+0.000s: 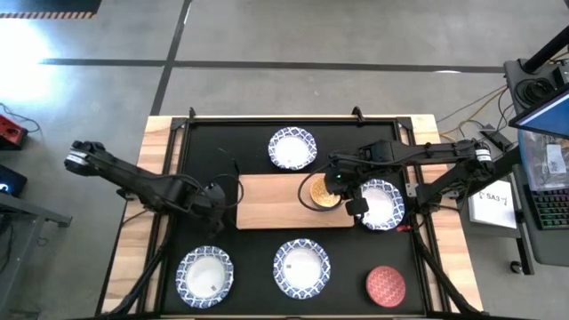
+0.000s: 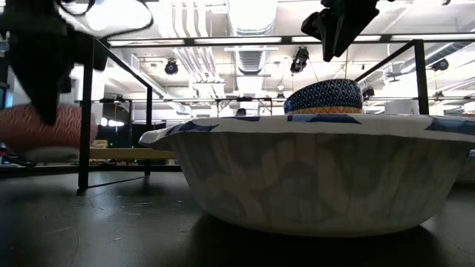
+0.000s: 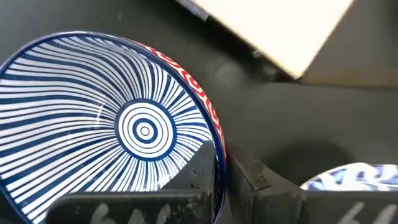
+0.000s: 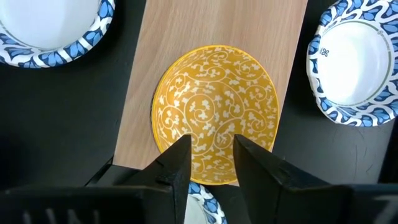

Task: Place and stack bowls onto a shelf
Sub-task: Stack the small dark blue and red patterned bowl on top of the small yellow and dark blue patterned bowl

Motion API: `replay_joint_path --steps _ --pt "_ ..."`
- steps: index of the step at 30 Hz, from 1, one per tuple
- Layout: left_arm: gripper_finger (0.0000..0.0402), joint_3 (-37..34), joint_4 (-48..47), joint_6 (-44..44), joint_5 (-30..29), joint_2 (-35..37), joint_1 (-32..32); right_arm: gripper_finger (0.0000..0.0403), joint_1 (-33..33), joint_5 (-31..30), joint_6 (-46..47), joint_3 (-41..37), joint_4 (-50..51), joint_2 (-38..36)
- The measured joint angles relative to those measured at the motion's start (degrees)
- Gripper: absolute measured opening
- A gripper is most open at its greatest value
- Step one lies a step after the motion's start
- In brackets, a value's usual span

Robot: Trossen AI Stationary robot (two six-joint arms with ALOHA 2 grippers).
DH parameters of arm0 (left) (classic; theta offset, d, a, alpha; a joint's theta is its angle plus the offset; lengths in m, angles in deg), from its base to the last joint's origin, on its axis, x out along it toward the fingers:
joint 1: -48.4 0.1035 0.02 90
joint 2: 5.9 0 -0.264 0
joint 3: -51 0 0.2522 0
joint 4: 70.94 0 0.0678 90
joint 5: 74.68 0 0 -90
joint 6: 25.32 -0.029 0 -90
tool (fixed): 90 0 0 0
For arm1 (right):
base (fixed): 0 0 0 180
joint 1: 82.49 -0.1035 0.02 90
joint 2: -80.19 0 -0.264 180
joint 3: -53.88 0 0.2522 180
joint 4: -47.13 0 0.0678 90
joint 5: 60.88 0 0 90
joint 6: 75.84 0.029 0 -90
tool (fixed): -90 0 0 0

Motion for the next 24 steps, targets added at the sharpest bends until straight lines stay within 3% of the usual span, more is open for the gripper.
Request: replay_joint_path --steps 9,20,24 --pt "0.0002 11.4 -18.0 1.9 -11.8 0.4 0.3 0.0103 0.0 0.0 0.0 0.0 0.1 0.0" --pt "0.0002 25.9 -19.5 -6.7 -33.1 -1.3 0.5 0.0098 0.0 -0.1 0.1 0.0 0.1 0.0" --pt "0.0002 29.2 -18.2 -12.2 -37.9 -3.6 0.6 0.0098 0.0 -0.1 0.1 0.0 0.3 0.0"
